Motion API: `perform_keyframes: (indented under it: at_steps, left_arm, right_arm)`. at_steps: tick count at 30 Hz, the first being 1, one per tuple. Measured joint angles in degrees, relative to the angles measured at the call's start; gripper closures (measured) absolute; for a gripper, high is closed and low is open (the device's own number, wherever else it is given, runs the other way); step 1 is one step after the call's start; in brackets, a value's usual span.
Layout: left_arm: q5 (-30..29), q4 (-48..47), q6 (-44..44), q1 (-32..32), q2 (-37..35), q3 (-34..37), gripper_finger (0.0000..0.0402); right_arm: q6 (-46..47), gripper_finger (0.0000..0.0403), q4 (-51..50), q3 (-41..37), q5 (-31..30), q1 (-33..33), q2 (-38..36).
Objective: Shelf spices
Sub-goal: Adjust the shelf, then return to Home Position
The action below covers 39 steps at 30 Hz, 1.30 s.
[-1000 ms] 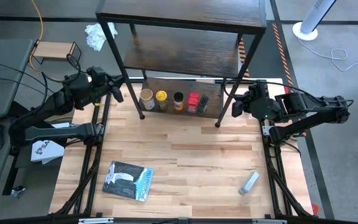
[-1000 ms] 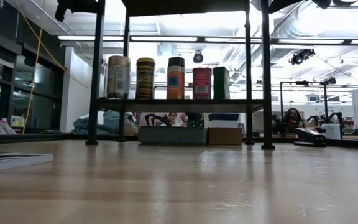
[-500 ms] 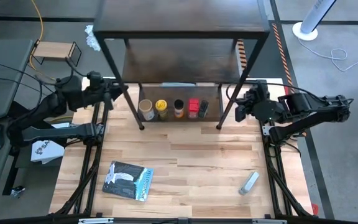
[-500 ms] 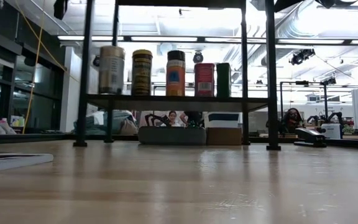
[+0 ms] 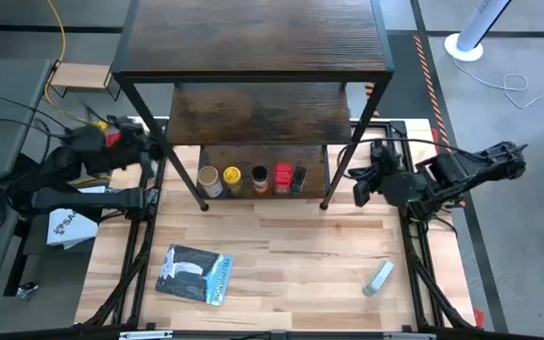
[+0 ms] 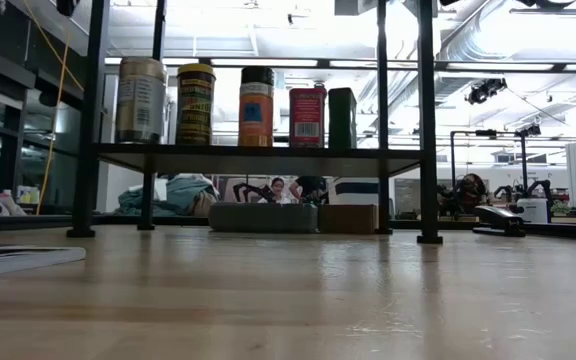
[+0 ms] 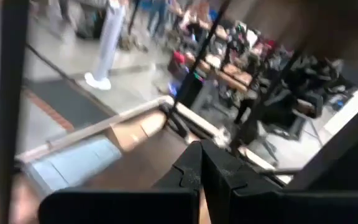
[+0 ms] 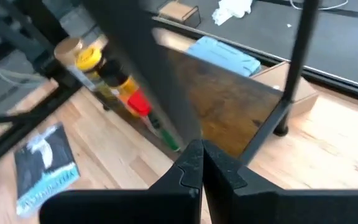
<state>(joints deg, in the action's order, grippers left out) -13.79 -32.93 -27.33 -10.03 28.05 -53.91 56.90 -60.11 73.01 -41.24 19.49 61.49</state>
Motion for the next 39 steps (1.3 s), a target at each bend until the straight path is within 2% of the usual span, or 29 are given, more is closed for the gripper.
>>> perform_keyframes:
  at_steps: [2,7,9,11,13,15,18,21,23,26,31,36,39]
  left_arm:
    - [-0.9,-0.5,3.1,0.2,-1.3,-1.4,0.0401]
    - [3.5,-5.8,5.9,0.1,-6.2,-3.9,0.0401]
    - [6.9,-6.7,5.0,0.1,-8.9,-3.4,0.0401]
    - [13.2,-5.1,3.5,0.1,-12.1,-1.6,0.0401]
    - [19.0,-1.3,1.8,0.1,-15.6,2.7,0.0401]
    - [24.5,5.4,-0.5,-0.1,-20.2,10.1,0.0401]
    - [27.3,16.9,-4.0,-0.1,-28.0,23.0,0.0401]
    - [29.9,25.8,-4.8,0.2,-26.7,31.2,0.0401]
    - [32.6,35.1,-4.6,0.8,-24.1,34.8,0.0401]
    - [32.7,42.5,-4.6,2.3,-24.2,39.5,0.0401]
    - [27.6,50.5,-5.3,6.7,-26.4,43.3,0.0401]
    - [21.9,45.2,-3.9,13.2,-26.4,44.5,0.0401]
    - [14.8,38.1,-0.7,17.4,-24.6,44.8,0.0401]
  right_arm:
    - [1.8,0.0403,-1.9,0.1,-1.2,0.6,-1.2]
    - [8.8,0.0403,-11.5,3.5,-9.3,3.0,-3.2]
    - [11.6,0.0403,-13.7,5.3,-11.8,3.2,-4.4]
    - [12.8,0.0403,-13.7,6.9,-14.4,3.1,-5.2]
    - [12.4,0.0403,-12.4,8.7,-17.5,3.1,-5.4]
    - [12.2,0.0403,-11.7,10.6,-20.2,3.1,-5.2]
    - [10.4,0.0403,-9.7,12.8,-23.4,3.0,-4.3]
    - [8.6,0.0403,-7.8,14.3,-23.8,3.0,-2.9]
    - [8.6,0.0403,-8.0,15.0,-24.3,3.0,-2.2]
    - [9.1,0.0403,-8.6,15.1,-24.7,2.1,-1.2]
    - [11.7,0.0403,-11.9,15.1,-22.9,0.0,-1.0]
    - [12.4,0.0403,-15.6,15.1,-21.0,-1.8,-1.1]
    - [12.7,0.0403,-17.3,15.1,-20.5,-2.6,-1.1]
